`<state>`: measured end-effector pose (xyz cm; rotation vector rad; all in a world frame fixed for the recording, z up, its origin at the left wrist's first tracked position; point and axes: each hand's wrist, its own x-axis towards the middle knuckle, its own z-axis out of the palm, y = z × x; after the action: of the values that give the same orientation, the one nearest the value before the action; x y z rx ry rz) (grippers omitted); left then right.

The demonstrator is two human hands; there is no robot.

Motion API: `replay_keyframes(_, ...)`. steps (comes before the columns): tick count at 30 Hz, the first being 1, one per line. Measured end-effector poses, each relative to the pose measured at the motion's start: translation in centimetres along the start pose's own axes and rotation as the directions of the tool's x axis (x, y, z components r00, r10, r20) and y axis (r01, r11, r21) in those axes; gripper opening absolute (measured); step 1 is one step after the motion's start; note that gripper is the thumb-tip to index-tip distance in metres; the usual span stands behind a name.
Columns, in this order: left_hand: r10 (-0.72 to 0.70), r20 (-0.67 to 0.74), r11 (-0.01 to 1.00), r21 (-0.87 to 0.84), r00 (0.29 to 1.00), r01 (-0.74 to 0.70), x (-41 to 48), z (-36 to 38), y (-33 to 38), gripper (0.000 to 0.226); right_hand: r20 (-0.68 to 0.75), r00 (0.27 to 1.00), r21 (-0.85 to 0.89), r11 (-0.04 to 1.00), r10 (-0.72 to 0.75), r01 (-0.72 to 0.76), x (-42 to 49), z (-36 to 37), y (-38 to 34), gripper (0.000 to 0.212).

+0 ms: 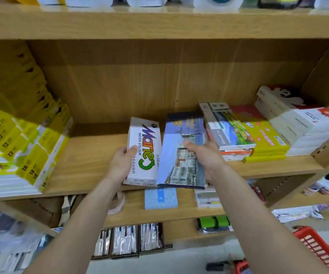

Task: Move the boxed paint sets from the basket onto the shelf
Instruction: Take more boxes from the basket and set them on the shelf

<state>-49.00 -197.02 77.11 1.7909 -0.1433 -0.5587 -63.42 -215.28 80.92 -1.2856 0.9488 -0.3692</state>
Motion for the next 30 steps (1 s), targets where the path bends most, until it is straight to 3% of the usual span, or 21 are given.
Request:
replay_keyframes(4,0.034,0.027,0.997,0.068,0.999,-0.036,1.2,-0.4,0.5,0.022,-0.026,0.998,-0.036,0.998,-0.05,0.049,0.7,-1.4,0.0,0.044)
replay_keyframes(7,0.096,0.01,0.986,0.134,0.995,-0.096,1.6,-0.6,0.5,0.011,-0.027,0.996,-0.087,0.992,-0.088,0.086,1.2,-1.5,-0.3,0.044)
replay_keyframes(11,0.105,0.033,0.967,0.228,0.994,-0.11,1.5,-1.1,0.0,0.022,-0.021,0.998,-0.135,0.989,-0.063,0.06,1.6,-0.7,-1.2,0.061)
replay_keyframes(14,0.273,-0.036,0.864,0.449,0.961,-0.228,1.4,-1.4,0.0,0.009,-0.005,0.996,-0.176,0.981,-0.085,0.083,2.0,0.0,-1.5,0.064)
replay_keyframes(16,0.332,-0.064,0.823,0.507,0.941,-0.256,1.2,-1.3,0.0,0.016,-0.002,0.995,-0.168,0.981,-0.097,0.095,2.2,-0.2,-1.4,0.053)
replay_keyframes(19,0.29,-0.043,0.83,0.509,0.956,-0.229,0.9,-1.0,-0.4,0.037,-0.002,0.994,-0.181,0.978,-0.108,0.106,2.1,-1.0,-1.3,0.033)
replay_keyframes(26,0.309,-0.032,0.816,0.522,0.951,-0.248,1.2,2.0,-0.5,0.049,-0.026,0.979,-0.076,0.977,-0.202,0.2,-0.5,-6.0,-0.7,0.067)
replay_keyframes(27,0.311,-0.023,0.809,0.531,0.95,-0.252,1.4,2.8,-0.2,0.049,-0.046,0.982,-0.054,0.982,-0.184,0.182,-0.8,-7.0,-0.6,0.064)
replay_keyframes(29,0.312,0.004,0.805,0.529,0.95,-0.267,1.7,4.5,0.5,0.048,-0.075,0.987,-0.074,0.988,-0.14,0.135,-2.1,-8.5,-1.1,0.029)
replay_keyframes(30,0.311,0.017,0.81,0.518,0.95,-0.275,1.8,5.3,0.8,0.048,-0.069,0.984,-0.096,0.983,-0.164,0.157,-2.7,-8.9,-1.3,0.025)
